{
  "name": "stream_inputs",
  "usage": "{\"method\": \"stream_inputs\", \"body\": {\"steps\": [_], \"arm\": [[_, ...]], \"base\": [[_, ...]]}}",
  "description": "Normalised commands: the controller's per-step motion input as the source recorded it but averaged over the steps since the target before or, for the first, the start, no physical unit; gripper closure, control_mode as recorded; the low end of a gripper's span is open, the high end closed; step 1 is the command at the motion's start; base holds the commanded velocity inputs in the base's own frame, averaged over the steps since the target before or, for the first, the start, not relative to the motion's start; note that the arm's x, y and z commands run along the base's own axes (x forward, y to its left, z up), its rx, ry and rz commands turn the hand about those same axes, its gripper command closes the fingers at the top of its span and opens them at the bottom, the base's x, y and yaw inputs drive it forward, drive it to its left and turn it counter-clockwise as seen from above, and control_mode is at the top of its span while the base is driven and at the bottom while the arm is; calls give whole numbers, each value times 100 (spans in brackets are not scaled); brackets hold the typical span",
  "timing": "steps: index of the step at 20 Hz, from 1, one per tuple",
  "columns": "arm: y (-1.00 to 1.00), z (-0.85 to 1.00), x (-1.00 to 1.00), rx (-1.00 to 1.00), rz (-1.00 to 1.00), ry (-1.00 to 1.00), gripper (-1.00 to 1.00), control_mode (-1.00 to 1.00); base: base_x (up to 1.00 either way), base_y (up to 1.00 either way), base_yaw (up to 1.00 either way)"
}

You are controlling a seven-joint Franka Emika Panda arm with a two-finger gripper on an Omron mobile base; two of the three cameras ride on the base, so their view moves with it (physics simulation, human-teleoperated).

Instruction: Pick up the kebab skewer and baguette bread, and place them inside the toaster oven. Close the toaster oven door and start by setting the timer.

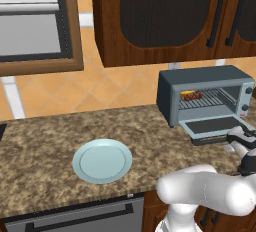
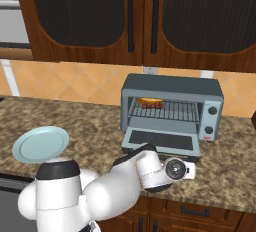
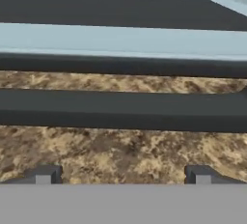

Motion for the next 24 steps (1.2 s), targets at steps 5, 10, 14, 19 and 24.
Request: {"method": "stream_inputs", "body": {"steps": [5, 10, 14, 19, 24], "arm": [[0, -46, 0, 0, 3, -9, -100, -100], [0, -4, 7, 2, 1, -17, -100, -100], [0, 0, 19, 1, 0, -14, -100, -100], [0, 0, 26, 0, 0, -7, -100, -100], [0, 0, 33, 0, 0, 0, -100, -100]], "base": [[0, 0, 0], [0, 0, 0], [0, 0, 0], [0, 0, 0], [0, 0, 0]]}}
